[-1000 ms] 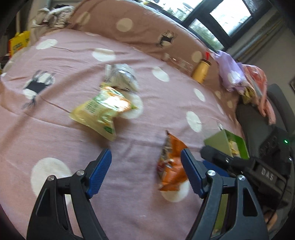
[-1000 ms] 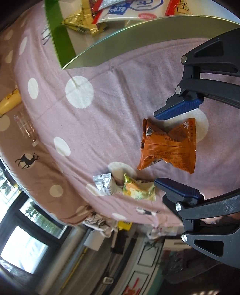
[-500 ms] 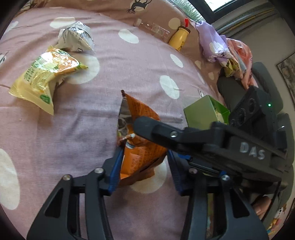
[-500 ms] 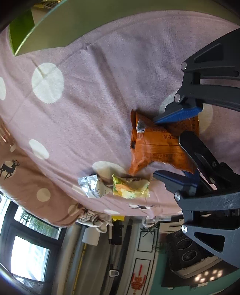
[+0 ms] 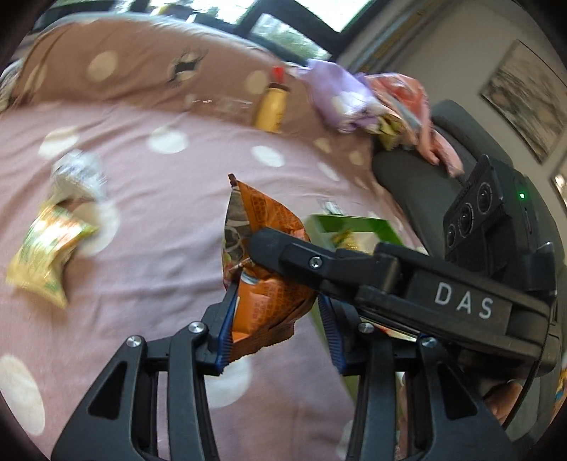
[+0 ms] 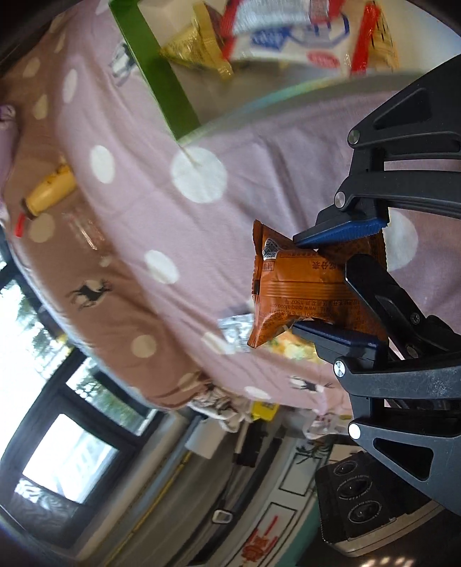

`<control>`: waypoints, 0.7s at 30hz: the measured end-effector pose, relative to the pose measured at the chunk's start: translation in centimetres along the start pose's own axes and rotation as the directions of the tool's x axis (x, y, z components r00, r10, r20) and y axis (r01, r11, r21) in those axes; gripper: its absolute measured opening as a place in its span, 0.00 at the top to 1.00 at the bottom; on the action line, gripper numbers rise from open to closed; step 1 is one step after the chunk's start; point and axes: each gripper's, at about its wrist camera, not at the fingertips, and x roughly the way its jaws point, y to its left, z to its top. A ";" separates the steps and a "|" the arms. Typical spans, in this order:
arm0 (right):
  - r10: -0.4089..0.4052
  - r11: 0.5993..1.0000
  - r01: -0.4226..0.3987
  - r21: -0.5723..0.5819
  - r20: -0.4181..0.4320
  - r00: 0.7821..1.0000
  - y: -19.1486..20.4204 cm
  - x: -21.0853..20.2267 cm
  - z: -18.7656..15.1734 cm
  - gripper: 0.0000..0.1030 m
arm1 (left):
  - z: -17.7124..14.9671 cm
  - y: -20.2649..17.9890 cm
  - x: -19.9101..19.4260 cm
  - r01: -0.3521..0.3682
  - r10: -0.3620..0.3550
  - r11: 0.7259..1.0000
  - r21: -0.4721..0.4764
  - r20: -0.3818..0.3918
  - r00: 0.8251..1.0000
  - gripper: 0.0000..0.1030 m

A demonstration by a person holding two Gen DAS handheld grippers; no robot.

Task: Organize snacks
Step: 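Lower the chip bag into the green box and open the right gripper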

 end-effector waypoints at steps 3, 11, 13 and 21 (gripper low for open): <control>0.000 0.999 -0.003 0.048 0.067 0.998 -1.8 -2.2 0.9 0.57 | 0.9 -2.1 1.0 0.015 -0.014 0.998 0.059 -0.017 1.000 0.59; -0.065 0.983 0.025 0.184 0.218 0.974 -6.6 -7.4 1.7 0.57 | 2.1 -7.6 5.5 0.112 -0.091 0.969 0.221 -0.107 0.990 0.59; -0.086 0.973 0.032 0.230 0.231 0.969 -8.2 -8.2 1.7 0.57 | 2.1 -8.4 6.9 0.131 -0.100 0.963 0.233 -0.141 0.985 0.60; -0.193 0.920 0.060 0.387 0.314 0.930 -12.4 -11.6 0.6 0.58 | 1.3 -12.9 11.0 0.202 -0.123 0.918 0.341 -0.241 0.963 0.60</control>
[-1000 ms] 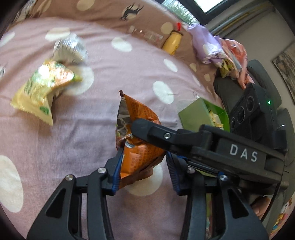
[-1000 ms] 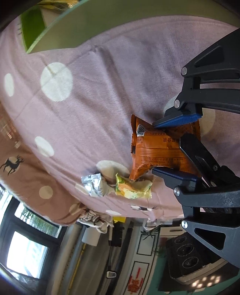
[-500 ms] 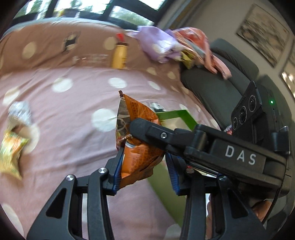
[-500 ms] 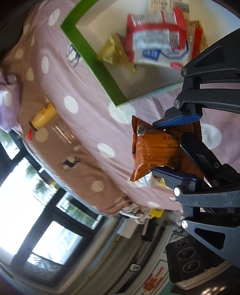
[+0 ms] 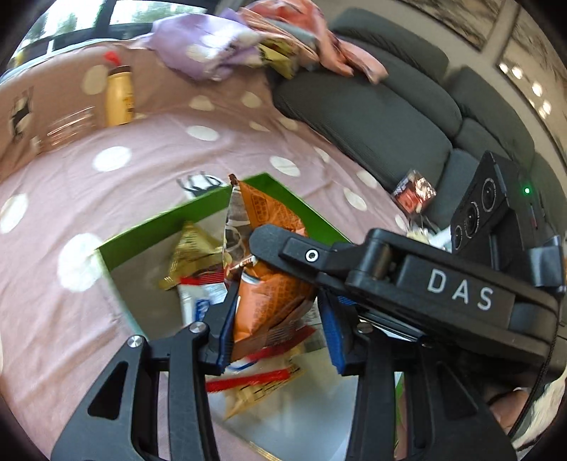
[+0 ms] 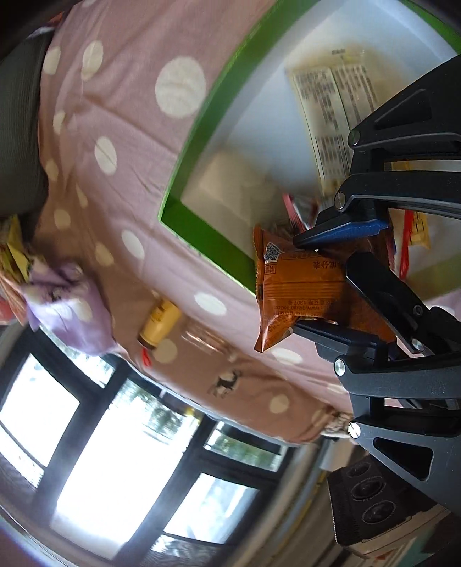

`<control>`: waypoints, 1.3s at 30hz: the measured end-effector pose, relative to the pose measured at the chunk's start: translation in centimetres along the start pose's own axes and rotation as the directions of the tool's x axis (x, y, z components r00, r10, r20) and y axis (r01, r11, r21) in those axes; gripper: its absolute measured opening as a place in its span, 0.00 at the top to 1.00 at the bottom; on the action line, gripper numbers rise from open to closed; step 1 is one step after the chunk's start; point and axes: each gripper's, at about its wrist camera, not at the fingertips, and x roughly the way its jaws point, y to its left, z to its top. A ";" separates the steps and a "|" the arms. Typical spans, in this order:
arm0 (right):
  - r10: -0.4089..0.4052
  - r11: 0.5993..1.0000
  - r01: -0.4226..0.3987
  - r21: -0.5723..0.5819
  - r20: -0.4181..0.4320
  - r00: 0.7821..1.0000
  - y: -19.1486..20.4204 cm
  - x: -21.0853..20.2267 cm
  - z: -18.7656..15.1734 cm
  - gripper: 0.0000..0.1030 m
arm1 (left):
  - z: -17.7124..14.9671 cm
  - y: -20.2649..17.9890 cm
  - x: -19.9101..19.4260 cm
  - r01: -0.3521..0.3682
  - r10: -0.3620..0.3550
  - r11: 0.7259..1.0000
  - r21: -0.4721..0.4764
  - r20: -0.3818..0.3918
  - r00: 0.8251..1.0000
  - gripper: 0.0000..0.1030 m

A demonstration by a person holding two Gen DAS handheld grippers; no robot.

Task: Organize snacks
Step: 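Lower the chip bag into the green box and open the right gripper, then move the right gripper back and close it on the yellow-green corn snack bag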

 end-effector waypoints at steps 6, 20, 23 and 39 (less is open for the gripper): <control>-0.061 0.996 0.058 0.070 0.036 0.997 -2.1 -0.9 0.7 0.58 | 0.1 -1.2 2.7 0.047 -0.046 0.999 0.025 -0.044 0.998 0.60; -0.161 0.986 0.154 0.063 0.132 0.978 -1.8 -2.5 0.7 0.58 | -0.4 -0.6 0.5 0.009 -0.009 0.999 -0.032 -0.005 1.000 0.55; -0.133 0.991 0.131 0.024 0.152 0.979 -0.6 -2.8 0.7 0.56 | -0.7 0.7 -2.4 -0.027 0.029 0.998 -0.051 0.049 0.998 0.43; -0.079 0.948 0.084 -0.308 0.030 0.996 9.3 1.8 -4.4 0.24 | -12.6 17.1 -23.5 -0.388 0.611 0.668 -0.635 0.172 0.773 0.18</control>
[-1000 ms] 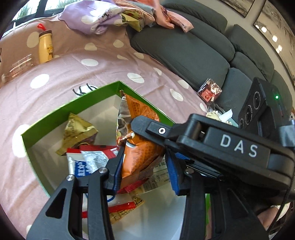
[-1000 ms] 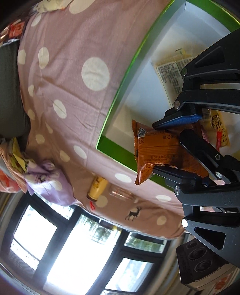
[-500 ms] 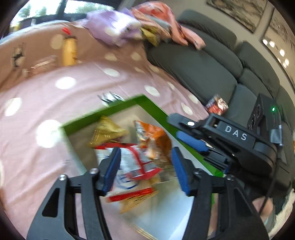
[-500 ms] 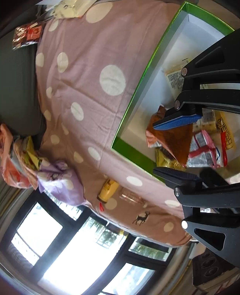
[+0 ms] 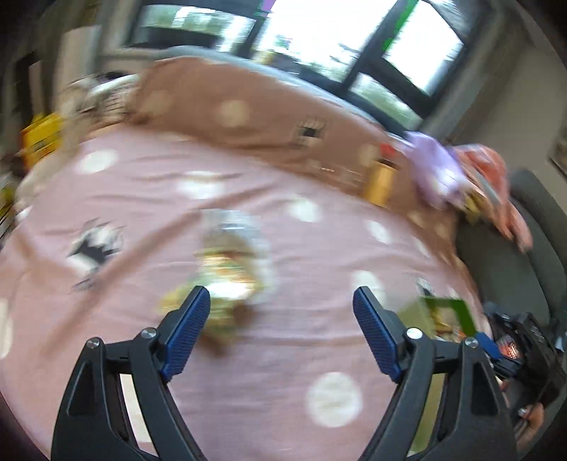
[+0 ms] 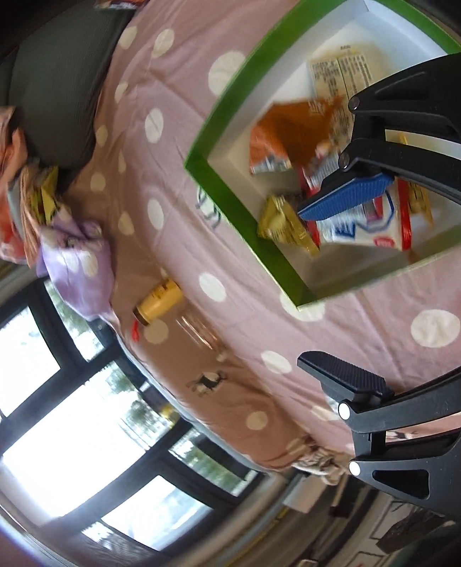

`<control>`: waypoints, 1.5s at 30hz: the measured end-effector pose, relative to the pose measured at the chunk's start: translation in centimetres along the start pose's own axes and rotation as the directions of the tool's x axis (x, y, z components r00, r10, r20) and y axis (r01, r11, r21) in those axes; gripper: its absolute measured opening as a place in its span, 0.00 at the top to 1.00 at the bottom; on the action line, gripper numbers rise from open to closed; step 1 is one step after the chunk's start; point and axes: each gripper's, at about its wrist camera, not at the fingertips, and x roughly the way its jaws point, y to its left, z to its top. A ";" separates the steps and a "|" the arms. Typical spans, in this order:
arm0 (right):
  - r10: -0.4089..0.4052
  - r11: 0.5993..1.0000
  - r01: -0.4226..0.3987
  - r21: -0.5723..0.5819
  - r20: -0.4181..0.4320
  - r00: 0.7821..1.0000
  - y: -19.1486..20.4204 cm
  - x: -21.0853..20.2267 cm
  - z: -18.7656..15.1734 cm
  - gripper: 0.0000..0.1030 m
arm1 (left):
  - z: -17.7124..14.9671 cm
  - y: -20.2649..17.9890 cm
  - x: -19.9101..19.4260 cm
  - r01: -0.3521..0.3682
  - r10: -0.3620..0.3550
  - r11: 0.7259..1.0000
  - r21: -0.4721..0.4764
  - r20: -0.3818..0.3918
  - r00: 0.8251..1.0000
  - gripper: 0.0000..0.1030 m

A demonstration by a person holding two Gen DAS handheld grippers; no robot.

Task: Organize snacks
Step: 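Move the right gripper back and close it on the yellow-green corn snack bag, then carry the corn snack bag over the box and lower it in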

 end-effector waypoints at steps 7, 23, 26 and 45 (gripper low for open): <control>0.175 0.977 -0.197 -0.085 -0.214 0.961 6.6 5.1 -2.9 0.23 | 0.2 6.1 2.0 -0.013 0.010 0.977 -0.214 -0.017 1.000 0.18; 0.157 0.891 -0.383 -0.243 -0.626 0.764 19.4 20.4 -9.4 0.23 | -0.9 7.9 6.2 -0.061 0.000 0.958 -0.280 -0.211 0.977 0.19; 0.118 0.844 -0.424 -0.328 -0.659 0.743 21.1 21.3 -10.8 0.23 | -1.1 7.6 6.9 -0.031 -0.046 0.954 -0.299 -0.246 0.968 0.22; 0.126 0.838 -0.436 -0.329 -0.661 0.740 20.2 19.6 -13.3 0.56 | -1.7 5.5 6.9 0.056 -0.108 0.973 -0.225 -0.221 0.969 0.73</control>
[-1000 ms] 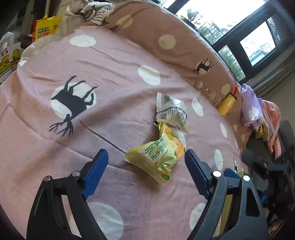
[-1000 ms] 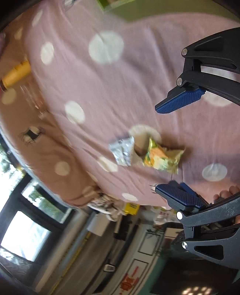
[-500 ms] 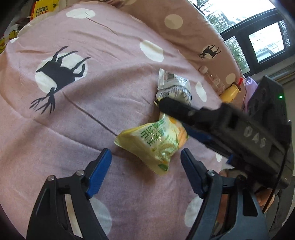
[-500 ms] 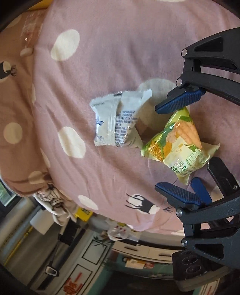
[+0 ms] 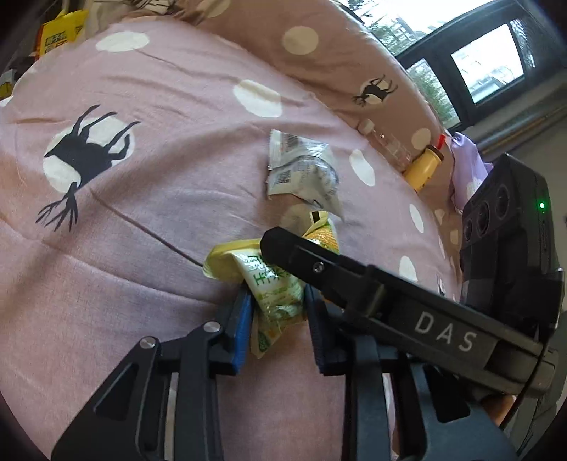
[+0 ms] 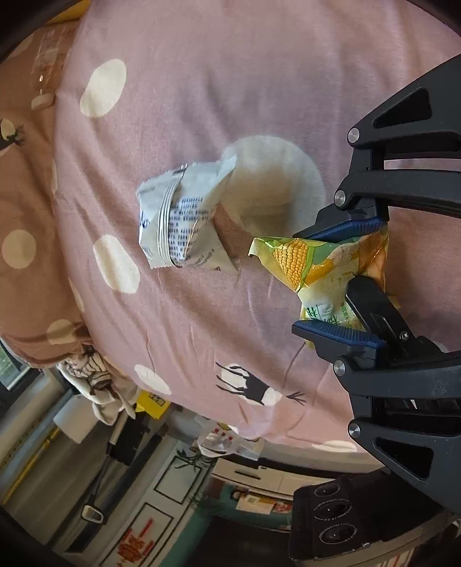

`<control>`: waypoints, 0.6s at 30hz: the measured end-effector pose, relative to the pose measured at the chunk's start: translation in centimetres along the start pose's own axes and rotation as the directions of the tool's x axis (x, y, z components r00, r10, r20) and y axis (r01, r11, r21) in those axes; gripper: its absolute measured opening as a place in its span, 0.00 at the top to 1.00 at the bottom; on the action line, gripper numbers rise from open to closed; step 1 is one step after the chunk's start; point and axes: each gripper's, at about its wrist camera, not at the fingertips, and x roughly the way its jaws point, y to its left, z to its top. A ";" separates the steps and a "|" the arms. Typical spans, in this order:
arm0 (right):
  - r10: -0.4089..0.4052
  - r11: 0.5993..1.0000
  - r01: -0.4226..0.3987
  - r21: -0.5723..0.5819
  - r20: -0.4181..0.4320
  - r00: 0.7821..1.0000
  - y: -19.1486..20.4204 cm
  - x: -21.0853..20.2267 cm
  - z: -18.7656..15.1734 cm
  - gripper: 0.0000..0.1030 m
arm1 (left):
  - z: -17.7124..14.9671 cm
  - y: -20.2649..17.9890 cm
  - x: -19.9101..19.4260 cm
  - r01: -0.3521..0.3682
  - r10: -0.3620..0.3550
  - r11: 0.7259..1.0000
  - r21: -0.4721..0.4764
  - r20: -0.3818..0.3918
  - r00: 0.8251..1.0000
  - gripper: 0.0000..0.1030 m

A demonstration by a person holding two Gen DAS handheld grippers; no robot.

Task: Organize snacks
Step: 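Carry the corn snack bag over the box and lower it in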

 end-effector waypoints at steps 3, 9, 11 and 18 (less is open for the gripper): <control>-0.011 0.999 0.009 0.037 0.061 0.998 -0.4 -2.6 -1.0 0.56 | -0.6 -1.8 -0.7 0.024 -0.024 0.998 0.054 0.007 1.000 0.74; -0.091 0.989 0.061 0.138 0.224 0.970 -2.0 -10.0 -4.1 0.56 | -2.5 -7.0 -1.9 0.119 -0.121 0.968 0.223 -0.006 0.993 0.74; -0.125 0.981 0.080 0.175 0.265 0.956 -2.7 -12.4 -4.8 0.56 | -3.4 -9.3 -2.1 0.161 -0.163 0.945 0.285 -0.018 0.986 0.74; -0.251 0.938 0.119 0.324 0.402 0.881 -6.2 -20.8 -8.2 0.56 | -5.6 -17.1 -1.6 0.289 -0.266 0.850 0.441 -0.113 0.957 0.74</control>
